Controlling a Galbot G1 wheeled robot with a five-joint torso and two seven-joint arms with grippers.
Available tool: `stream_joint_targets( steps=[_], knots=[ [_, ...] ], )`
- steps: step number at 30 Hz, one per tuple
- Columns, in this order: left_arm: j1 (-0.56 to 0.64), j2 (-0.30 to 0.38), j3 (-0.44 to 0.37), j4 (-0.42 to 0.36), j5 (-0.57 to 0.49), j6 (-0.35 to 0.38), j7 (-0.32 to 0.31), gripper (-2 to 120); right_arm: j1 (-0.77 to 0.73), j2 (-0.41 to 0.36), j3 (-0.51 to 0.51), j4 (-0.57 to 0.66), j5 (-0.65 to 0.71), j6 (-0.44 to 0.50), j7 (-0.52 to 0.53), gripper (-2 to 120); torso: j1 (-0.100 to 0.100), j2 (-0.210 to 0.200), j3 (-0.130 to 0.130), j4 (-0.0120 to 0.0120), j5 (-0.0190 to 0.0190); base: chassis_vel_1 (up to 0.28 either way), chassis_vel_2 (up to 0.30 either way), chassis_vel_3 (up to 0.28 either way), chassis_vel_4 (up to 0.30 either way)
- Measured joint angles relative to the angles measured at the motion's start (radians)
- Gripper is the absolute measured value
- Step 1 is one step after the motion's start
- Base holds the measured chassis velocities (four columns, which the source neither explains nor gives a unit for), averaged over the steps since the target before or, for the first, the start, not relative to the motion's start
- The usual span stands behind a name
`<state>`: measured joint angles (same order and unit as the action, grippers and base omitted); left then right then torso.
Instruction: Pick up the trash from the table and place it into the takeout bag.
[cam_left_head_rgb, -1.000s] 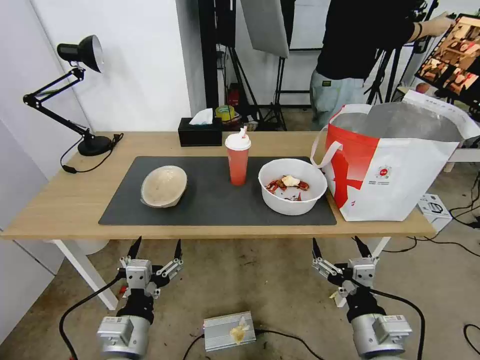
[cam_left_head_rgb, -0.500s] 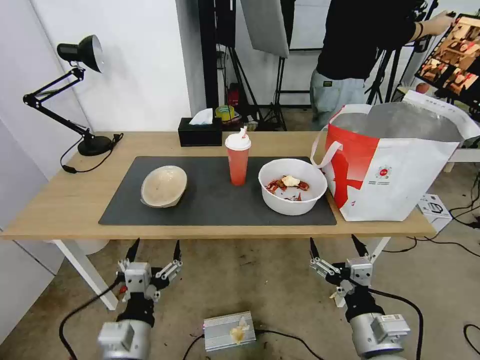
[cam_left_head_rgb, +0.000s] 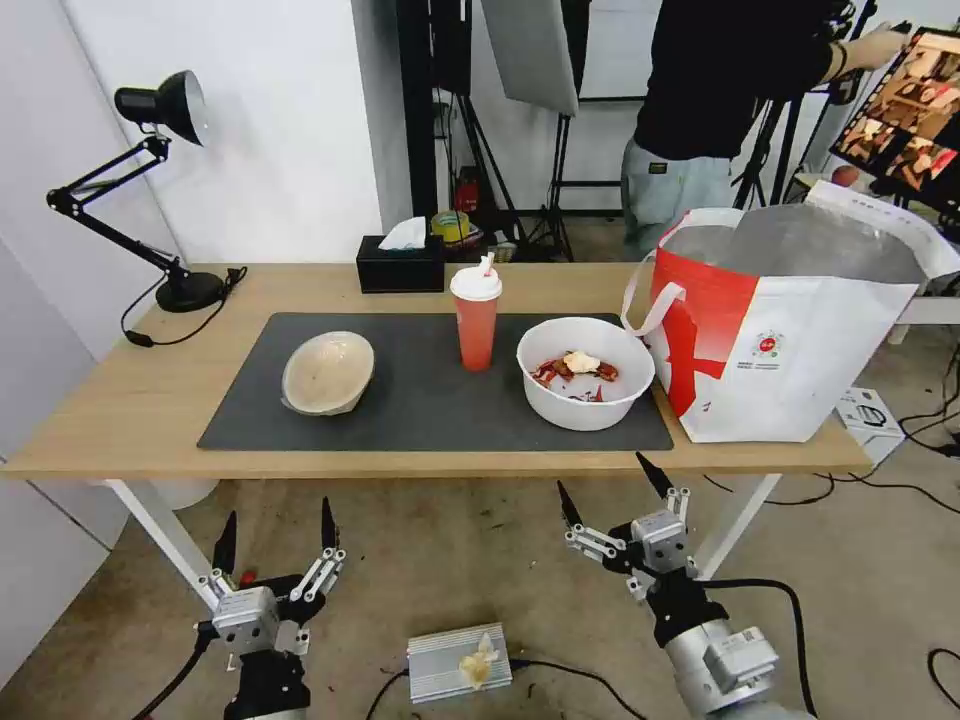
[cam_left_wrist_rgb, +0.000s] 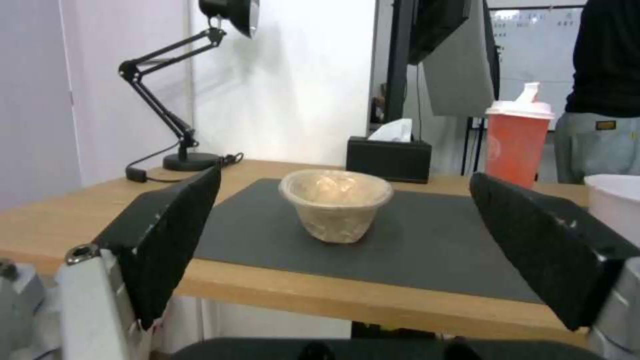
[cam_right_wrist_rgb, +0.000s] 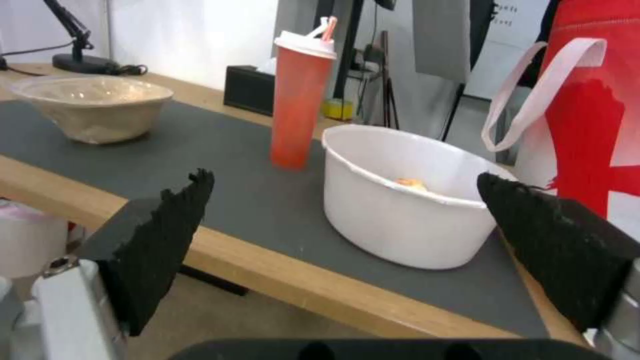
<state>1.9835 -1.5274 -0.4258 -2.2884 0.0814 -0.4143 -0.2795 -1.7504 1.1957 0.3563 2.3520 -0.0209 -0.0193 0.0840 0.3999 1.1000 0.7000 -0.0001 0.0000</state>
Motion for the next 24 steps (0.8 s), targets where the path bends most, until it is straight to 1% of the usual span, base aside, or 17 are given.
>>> stream_joint_targets(
  steps=[8,15,20,24],
  knots=[
    [0.002,0.009,-0.016,-0.007,-0.018,-0.002,0.016,100,0.005,0.003,0.001,-0.007,0.001,0.0,0.0,100,0.0,0.0,0.0,0.0001,0.0,0.0,0.0,0.0,0.0],
    [0.005,0.034,-0.034,-0.01,-0.051,-0.002,0.039,100,0.013,0.005,-0.002,-0.011,0.005,0.002,0.0,100,0.0,0.0,0.0,0.0001,0.0,0.0,0.0,0.0,0.0],
    [0.007,0.06,-0.044,-0.016,-0.086,-0.004,0.065,100,0.029,-0.011,0.003,-0.011,0.059,0.021,-0.01,100,0.0,0.0,0.0,0.0,0.0,0.0,0.0,0.0,0.0],
    [0.012,0.076,-0.044,-0.025,-0.1,-0.006,0.091,100,0.054,-0.051,0.012,-0.01,0.145,0.044,-0.044,100,0.0,0.0,0.0,0.0001,0.0,0.0,0.0,0.0,0.0]
  ],
)
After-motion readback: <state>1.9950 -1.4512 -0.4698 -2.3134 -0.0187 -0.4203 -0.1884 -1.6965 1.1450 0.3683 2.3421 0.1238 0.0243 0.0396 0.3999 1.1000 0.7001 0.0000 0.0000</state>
